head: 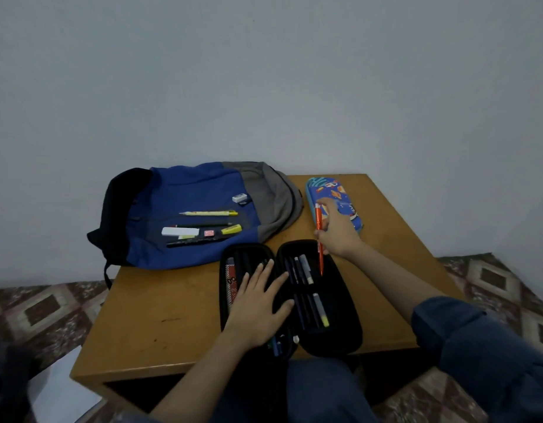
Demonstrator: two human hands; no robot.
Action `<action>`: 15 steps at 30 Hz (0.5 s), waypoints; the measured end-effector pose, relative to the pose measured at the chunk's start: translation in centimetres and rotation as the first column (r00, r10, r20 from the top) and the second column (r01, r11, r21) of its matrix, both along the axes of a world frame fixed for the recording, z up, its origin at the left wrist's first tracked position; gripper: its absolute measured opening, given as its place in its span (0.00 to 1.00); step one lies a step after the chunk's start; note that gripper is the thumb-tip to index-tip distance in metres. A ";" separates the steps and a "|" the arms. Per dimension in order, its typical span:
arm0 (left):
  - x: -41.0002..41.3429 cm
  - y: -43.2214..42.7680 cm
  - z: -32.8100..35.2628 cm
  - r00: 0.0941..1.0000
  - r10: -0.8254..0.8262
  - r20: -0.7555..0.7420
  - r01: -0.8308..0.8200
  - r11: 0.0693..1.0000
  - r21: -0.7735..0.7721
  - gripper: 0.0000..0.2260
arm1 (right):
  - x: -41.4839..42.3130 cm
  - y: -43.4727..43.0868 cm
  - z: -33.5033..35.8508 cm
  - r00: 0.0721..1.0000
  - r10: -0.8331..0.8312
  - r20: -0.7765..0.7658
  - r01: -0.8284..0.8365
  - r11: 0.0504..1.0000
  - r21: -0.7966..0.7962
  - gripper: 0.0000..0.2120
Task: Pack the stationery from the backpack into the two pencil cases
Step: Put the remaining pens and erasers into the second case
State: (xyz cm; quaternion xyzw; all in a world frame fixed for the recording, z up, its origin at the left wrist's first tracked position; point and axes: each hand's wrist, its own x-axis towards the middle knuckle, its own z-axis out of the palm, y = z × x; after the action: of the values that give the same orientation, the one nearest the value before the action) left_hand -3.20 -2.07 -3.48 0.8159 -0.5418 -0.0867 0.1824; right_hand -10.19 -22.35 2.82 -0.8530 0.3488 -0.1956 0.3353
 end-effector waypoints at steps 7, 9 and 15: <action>-0.1 -0.1 -0.6 0.999 0.009 0.051 -0.010 1.000 0.012 0.25 | 0.1 -0.1 -1.0 1.000 0.007 -0.024 -0.005 0.996 0.091 0.28; -0.1 0.0 -0.7 0.999 0.006 0.050 -0.007 1.000 0.012 0.25 | 0.1 0.1 -1.0 0.998 0.023 -0.056 -0.016 0.993 0.120 0.28; 0.0 -0.1 -0.6 0.999 0.004 0.051 -0.005 1.000 0.004 0.25 | 0.3 0.4 -0.7 0.989 0.059 -0.134 -0.034 0.984 0.177 0.28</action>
State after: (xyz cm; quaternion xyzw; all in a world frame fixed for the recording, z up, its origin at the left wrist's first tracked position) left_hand -3.22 -2.13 -4.10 0.8194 -0.5444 -0.0664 0.1671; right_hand -9.86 -21.93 2.16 -0.8398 0.3670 -0.0966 0.3883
